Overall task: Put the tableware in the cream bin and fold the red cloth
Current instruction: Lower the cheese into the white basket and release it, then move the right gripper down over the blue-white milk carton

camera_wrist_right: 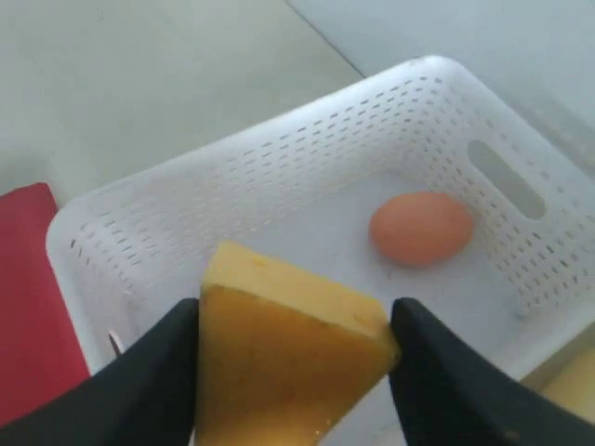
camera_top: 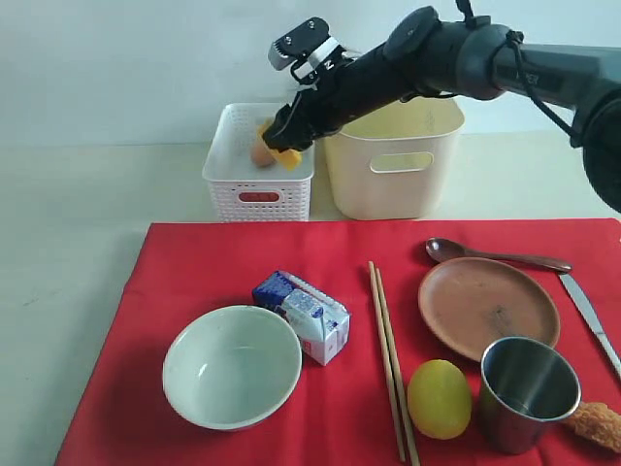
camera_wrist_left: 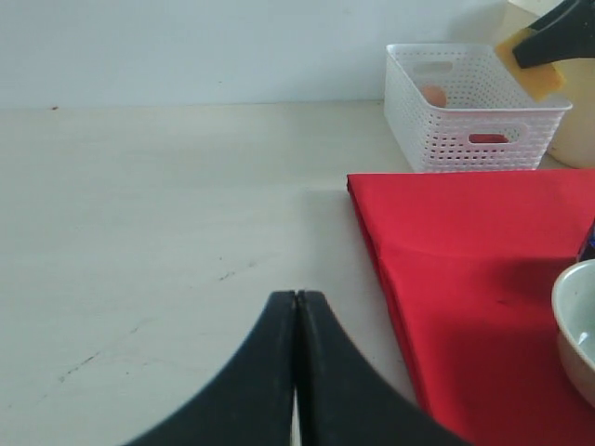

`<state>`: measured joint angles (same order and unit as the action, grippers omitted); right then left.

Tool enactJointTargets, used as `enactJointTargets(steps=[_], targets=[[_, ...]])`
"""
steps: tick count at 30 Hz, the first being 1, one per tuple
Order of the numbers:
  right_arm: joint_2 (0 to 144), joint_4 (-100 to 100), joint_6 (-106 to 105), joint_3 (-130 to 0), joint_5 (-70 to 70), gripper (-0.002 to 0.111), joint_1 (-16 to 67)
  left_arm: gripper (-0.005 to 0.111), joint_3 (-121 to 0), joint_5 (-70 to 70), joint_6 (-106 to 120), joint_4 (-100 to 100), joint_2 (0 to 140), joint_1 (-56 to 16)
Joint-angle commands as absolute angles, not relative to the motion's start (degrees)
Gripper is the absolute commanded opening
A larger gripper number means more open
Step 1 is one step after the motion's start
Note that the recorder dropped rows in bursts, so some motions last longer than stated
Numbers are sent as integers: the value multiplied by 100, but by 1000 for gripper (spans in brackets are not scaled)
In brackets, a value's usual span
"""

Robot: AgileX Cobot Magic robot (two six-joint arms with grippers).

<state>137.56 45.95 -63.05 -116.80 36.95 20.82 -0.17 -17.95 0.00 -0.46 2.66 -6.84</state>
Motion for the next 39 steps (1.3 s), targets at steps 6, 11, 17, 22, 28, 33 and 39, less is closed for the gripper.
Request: enactJointTargets(steps=[6, 11, 17, 22, 28, 33, 39], targets=[[13823, 4643, -6381, -11706, 3506, 70, 2065, 0, 0, -1763, -30, -81, 241, -660], [13598, 4643, -6351, -11706, 3506, 83, 2065, 0, 0, -1763, -30, -81, 241, -660], [13075, 4643, -5828, -11706, 3697, 83, 2065, 0, 0, -1763, -30, -81, 241, -660], [12579, 4513, -5324, -11706, 4335, 78, 2065, 0, 0, -1763, -30, -81, 241, -660], [12097, 3944, -4611, -11706, 5315, 77, 2065, 0, 0, -1763, -30, -81, 241, -660], [11901, 3556, -4209, -11694, 6163, 77, 2065, 0, 0, -1763, -30, -81, 241, -660], [11864, 3129, -3927, -11415, 6996, 77, 2065, 0, 0, -1763, -30, -81, 241, -660]])
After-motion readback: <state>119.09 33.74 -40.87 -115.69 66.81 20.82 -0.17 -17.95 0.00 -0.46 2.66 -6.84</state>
